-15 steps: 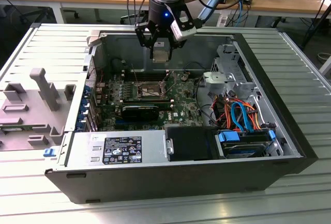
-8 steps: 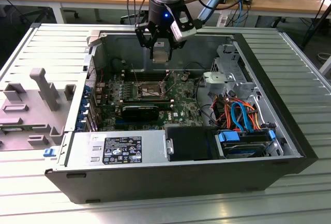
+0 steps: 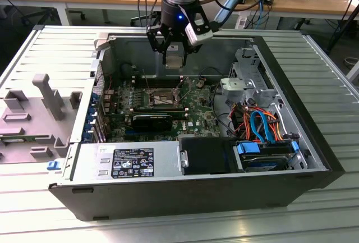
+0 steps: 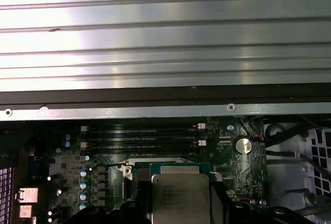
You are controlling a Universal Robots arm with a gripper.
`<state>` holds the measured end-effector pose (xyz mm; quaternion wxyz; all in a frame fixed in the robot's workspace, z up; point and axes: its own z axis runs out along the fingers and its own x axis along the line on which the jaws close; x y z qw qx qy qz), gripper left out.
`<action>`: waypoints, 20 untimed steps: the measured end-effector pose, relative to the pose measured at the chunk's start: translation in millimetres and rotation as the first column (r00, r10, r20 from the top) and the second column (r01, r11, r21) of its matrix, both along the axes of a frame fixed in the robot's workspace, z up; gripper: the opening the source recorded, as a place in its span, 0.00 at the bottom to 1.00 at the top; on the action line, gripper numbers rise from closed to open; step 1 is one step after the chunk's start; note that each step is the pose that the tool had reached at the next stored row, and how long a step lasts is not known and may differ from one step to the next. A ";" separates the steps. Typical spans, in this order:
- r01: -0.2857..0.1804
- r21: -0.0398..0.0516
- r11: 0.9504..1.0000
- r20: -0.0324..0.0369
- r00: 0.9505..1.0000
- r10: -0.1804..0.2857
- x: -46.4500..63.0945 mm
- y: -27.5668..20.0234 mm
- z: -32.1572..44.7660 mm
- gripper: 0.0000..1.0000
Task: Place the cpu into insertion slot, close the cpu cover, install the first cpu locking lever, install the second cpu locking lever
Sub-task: 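Place the cpu into insertion slot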
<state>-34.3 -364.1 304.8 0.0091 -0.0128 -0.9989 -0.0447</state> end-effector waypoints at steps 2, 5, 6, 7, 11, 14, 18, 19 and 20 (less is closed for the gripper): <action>0.000 0.000 1.000 0.000 1.000 0.000 -0.7 -0.8 -0.2 0.54; 0.000 0.000 1.000 0.000 1.000 0.000 -1.4 -1.9 -0.3 0.54; 0.000 0.000 1.000 0.000 1.000 0.000 -1.9 -2.3 -0.3 0.54; 0.000 0.000 1.000 0.000 1.000 0.000 -2.3 -2.5 -0.3 0.54; 0.000 0.000 1.000 0.000 1.000 0.000 -5.6 -3.9 -0.3 0.54; 0.000 0.000 1.000 0.000 1.000 0.000 -8.2 -5.4 -0.4 0.54; 0.000 0.000 1.000 0.000 1.000 0.000 -9.6 -6.3 -0.5 0.54; 0.000 0.000 1.000 0.000 1.000 0.000 -9.8 -6.4 -0.6 0.54; 0.000 0.000 1.000 0.000 1.000 0.000 -9.9 -6.5 -0.6 0.54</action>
